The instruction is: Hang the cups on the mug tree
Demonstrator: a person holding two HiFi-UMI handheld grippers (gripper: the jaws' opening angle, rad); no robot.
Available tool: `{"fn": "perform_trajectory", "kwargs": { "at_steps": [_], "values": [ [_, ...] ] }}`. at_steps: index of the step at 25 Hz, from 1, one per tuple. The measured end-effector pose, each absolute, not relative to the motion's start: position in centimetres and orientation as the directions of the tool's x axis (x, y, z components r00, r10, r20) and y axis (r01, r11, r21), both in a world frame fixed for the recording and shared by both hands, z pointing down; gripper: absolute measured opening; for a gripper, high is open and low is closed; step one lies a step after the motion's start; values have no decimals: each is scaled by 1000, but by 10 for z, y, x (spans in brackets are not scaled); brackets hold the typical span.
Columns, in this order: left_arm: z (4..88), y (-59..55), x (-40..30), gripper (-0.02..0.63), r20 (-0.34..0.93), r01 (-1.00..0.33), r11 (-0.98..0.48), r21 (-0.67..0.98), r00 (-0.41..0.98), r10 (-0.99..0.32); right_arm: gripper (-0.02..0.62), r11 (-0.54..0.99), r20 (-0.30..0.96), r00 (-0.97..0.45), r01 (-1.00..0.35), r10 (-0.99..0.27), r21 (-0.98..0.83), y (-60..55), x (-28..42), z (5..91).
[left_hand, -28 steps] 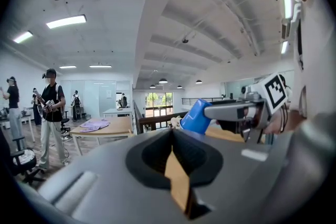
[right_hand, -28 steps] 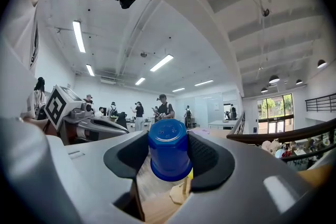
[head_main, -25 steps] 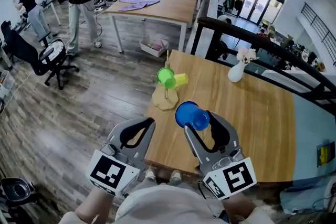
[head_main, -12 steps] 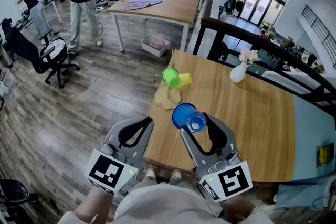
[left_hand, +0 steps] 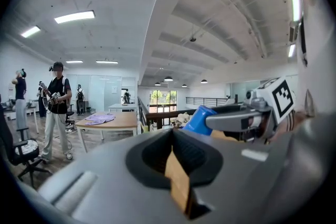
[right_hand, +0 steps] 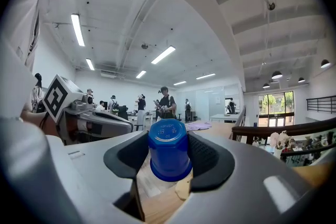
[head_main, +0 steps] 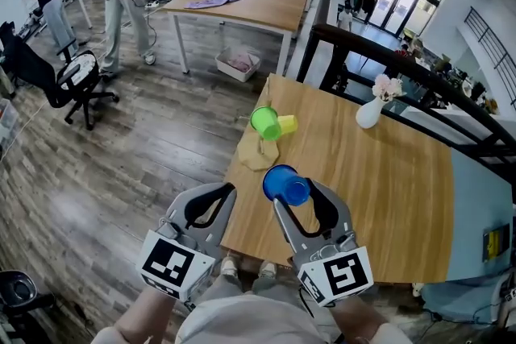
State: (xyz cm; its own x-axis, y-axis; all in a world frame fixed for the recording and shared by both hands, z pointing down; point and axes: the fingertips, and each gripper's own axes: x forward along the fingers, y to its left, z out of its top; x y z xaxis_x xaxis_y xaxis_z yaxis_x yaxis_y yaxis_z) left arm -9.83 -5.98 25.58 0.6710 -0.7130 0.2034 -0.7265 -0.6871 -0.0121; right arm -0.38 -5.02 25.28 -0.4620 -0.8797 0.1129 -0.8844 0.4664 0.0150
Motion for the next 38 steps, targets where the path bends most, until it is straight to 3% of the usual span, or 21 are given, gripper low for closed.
{"fn": "perform_trajectory", "kwargs": {
  "at_steps": [20, 38],
  "values": [
    [377, -160, -96, 2, 355, -749, -661, 46, 631, -690, 235, 399, 278, -388, -917, -879, -21, -165, -2, 389],
    [483, -218, -90, 2, 485, -734, -672, 97, 624, -613, 235, 340, 346, -336, -939, -876, -50, -234, -6, 498]
  ]
}}
